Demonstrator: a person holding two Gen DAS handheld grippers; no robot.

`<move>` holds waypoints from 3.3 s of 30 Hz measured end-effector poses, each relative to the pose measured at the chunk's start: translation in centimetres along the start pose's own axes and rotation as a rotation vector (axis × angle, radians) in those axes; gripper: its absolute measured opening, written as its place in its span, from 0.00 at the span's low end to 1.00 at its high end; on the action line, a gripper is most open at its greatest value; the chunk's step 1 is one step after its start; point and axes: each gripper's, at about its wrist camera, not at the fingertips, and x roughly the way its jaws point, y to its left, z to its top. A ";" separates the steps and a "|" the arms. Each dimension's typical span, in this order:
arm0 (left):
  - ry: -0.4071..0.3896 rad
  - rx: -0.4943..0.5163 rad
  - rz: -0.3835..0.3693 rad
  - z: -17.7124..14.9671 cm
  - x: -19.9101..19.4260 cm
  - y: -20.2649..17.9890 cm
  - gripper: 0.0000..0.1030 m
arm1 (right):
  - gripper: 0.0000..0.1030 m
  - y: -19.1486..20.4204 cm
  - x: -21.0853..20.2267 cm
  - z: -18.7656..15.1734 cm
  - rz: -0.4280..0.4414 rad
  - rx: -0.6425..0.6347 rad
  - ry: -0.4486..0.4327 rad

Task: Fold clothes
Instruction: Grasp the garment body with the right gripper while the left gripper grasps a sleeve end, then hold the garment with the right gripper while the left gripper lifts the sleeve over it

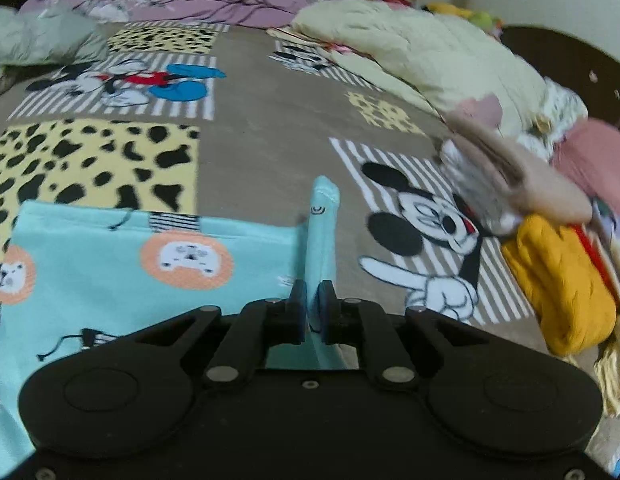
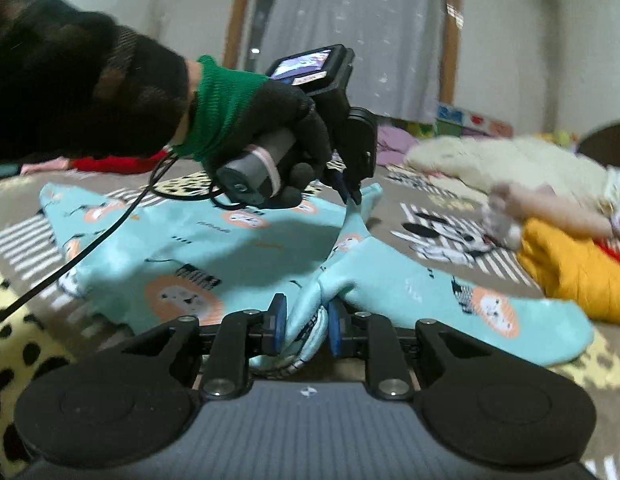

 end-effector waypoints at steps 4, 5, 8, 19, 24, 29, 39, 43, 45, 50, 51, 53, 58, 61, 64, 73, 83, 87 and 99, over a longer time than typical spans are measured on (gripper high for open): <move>-0.017 -0.050 -0.013 -0.2 -0.5 2.4 0.04 | 0.21 1.6 0.3 0.2 0.041 -0.072 0.001; -0.022 -0.061 -0.016 -0.3 -0.6 3.0 0.03 | 0.21 1.9 0.4 0.2 0.051 -0.083 0.005; -0.041 -0.079 -0.033 -0.7 -0.7 4.5 0.02 | 0.21 2.4 0.7 0.2 0.065 -0.101 0.016; -0.075 -0.174 -0.115 -0.5 -0.6 5.3 0.50 | 0.21 3.4 1.1 0.5 0.081 -0.150 0.018; -0.037 -0.123 -0.093 -1.0 0.7 4.8 0.05 | 0.21 4.2 0.9 0.4 0.071 -0.207 0.010; -0.039 -0.128 -0.072 -1.3 0.5 5.7 0.04 | 0.20 5.0 0.6 0.9 0.078 -0.269 -0.027; -0.024 0.027 0.021 -2.4 2.3 4.6 0.06 | 0.20 5.0 2.1 0.7 0.160 -0.228 0.062; -0.065 0.000 0.008 -2.2 0.5 5.0 0.12 | 0.25 5.1 2.3 0.8 0.177 -0.219 0.057; -0.082 -0.009 0.004 -2.1 -0.4 5.1 0.12 | 0.30 5.1 2.1 0.9 0.177 -0.215 0.053; -0.096 0.057 -0.072 -2.6 -1.6 3.1 0.12 | 0.44 4.6 1.0 1.6 0.180 -0.177 0.044; -0.089 0.084 -0.082 -2.8 -1.5 2.5 0.12 | 0.44 4.5 0.9 1.7 0.180 -0.171 0.047; -0.048 0.136 -0.042 -3.4 -0.3 1.7 0.12 | 0.45 4.1 1.0 1.7 0.195 -0.133 0.060; 0.003 0.197 -0.028 -4.0 -0.4 1.4 0.13 | 0.55 3.4 2.0 1.2 0.273 -0.049 0.102; 0.003 0.261 -0.123 -3.9 -2.8 0.2 0.25 | 0.55 3.4 1.7 1.3 0.274 -0.045 0.089; 0.059 0.404 -0.288 -4.5 -5.0 -2.5 0.47 | 0.55 3.6 1.2 1.4 0.258 -0.061 0.076; 0.236 0.689 -0.480 -6.8 -2.2 -12.2 0.47 | 0.58 4.2 0.6 1.2 0.243 -0.058 0.082; 0.368 0.816 -0.566 -9.2 2.4 -17.3 0.26 | 0.61 3.6 0.9 1.1 0.281 -0.021 0.087; 0.285 0.861 -0.583 -9.2 0.7 -16.9 0.05 | 0.61 3.4 1.0 1.1 0.289 -0.019 0.089; -0.126 0.441 -0.504 -1.7 -9.2 -5.0 0.05 | 0.61 3.1 1.0 1.4 0.284 0.002 0.083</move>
